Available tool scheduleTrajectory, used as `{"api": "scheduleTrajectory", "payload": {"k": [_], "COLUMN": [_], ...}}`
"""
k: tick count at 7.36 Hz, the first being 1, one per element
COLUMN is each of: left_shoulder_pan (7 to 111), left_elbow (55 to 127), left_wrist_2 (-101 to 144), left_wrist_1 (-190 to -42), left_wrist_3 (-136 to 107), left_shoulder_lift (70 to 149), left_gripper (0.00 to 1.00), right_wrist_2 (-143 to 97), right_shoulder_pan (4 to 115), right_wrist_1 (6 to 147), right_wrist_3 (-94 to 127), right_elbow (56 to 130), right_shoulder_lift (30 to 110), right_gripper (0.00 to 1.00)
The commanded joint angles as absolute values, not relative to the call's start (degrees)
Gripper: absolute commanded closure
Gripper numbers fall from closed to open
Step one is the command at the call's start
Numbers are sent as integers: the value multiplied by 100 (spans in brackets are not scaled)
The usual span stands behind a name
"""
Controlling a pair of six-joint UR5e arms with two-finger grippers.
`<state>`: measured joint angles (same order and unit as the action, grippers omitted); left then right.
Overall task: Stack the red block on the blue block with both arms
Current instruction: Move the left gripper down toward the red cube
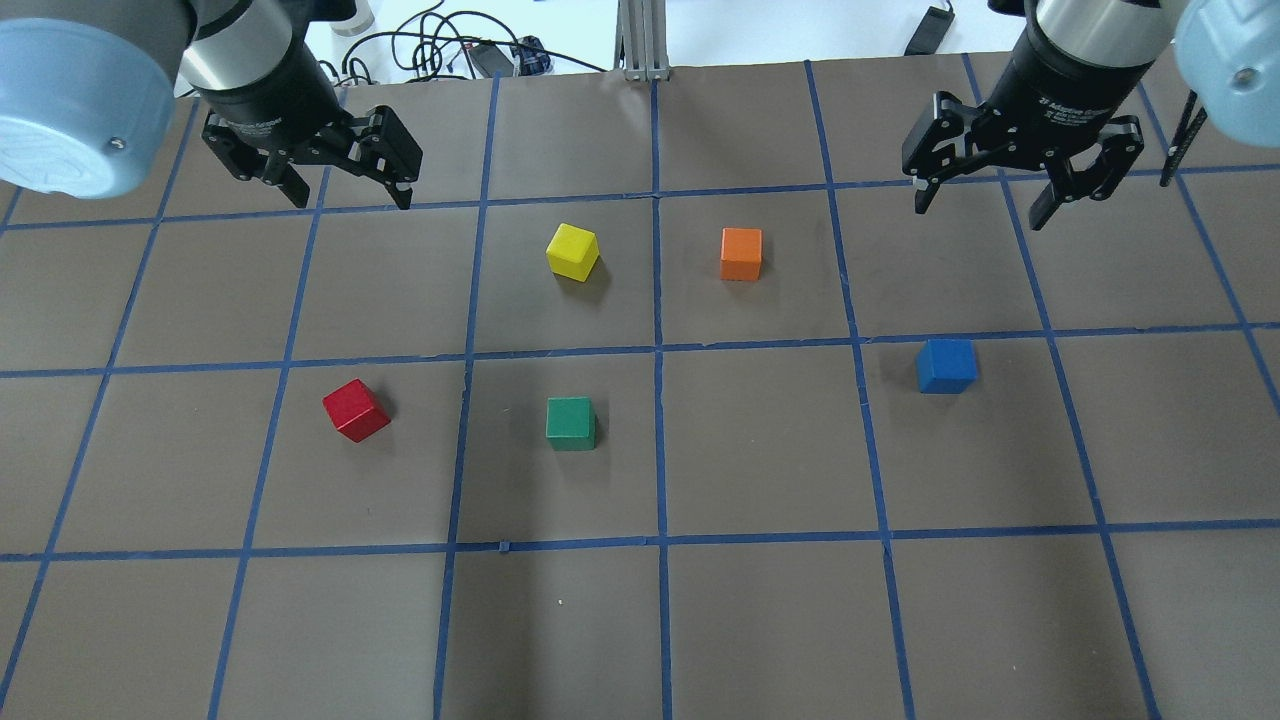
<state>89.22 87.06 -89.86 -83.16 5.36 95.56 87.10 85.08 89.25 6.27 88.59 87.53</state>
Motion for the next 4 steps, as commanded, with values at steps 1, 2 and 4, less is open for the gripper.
{"api": "scheduleTrajectory", "payload": {"k": [1, 2, 4], "left_shoulder_pan": [8947, 8947, 8703], "left_elbow": [8753, 8797, 9242], "left_wrist_2": [-9009, -9044, -9088], "left_wrist_1": [-8323, -8288, -8350], "left_wrist_3": [536, 545, 580], "left_shoulder_lift": [9519, 9475, 9483], "left_gripper": [0, 0, 0], "right_wrist_2": [8710, 8710, 8710], "right_shoulder_pan": [8508, 8508, 8508], "right_wrist_1": [8921, 8930, 8930], "right_wrist_3": [624, 624, 624], "right_elbow": [8859, 8859, 8868], "right_shoulder_lift": [8754, 8745, 8745], "right_gripper": [0, 0, 0]}}
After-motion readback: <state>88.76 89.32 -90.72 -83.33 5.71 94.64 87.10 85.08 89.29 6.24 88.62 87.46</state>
